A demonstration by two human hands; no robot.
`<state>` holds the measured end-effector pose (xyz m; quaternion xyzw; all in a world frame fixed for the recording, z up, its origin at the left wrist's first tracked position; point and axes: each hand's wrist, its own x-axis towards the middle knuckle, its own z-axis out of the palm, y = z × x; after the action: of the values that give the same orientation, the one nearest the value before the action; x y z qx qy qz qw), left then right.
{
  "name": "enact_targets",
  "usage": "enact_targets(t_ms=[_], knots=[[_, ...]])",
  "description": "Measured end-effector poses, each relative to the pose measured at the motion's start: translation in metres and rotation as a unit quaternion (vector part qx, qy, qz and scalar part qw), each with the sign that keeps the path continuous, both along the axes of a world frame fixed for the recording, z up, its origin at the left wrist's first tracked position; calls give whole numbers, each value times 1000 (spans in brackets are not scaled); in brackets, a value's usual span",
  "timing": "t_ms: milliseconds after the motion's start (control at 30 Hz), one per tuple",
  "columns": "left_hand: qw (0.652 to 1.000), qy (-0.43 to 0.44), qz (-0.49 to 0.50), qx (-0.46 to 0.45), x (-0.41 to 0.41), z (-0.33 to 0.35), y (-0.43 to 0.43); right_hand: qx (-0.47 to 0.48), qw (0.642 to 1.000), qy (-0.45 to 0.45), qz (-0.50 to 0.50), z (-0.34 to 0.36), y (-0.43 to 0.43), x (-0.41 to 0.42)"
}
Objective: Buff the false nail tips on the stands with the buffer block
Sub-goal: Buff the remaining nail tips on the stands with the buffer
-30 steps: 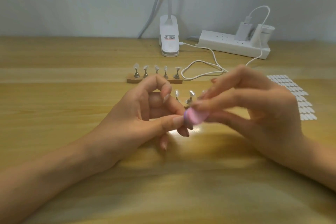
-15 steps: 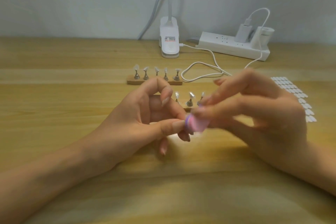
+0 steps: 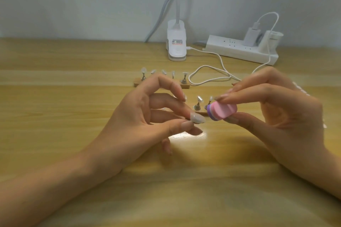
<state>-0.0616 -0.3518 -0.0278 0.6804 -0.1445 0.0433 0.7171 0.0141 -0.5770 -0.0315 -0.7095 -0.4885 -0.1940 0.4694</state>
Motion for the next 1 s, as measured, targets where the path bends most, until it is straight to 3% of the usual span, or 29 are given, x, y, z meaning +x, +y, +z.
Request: enact_targets(t_ms=[167, 433, 1000], knots=[[999, -19, 38, 31, -1, 0, 0, -28, 999, 24, -4, -2, 0, 1], [994, -38, 65, 83, 2, -3, 0, -74, 996, -48, 3, 4, 9, -10], [977, -100, 111, 152, -2, -4, -4, -60, 998, -14, -3, 9, 17, -16]])
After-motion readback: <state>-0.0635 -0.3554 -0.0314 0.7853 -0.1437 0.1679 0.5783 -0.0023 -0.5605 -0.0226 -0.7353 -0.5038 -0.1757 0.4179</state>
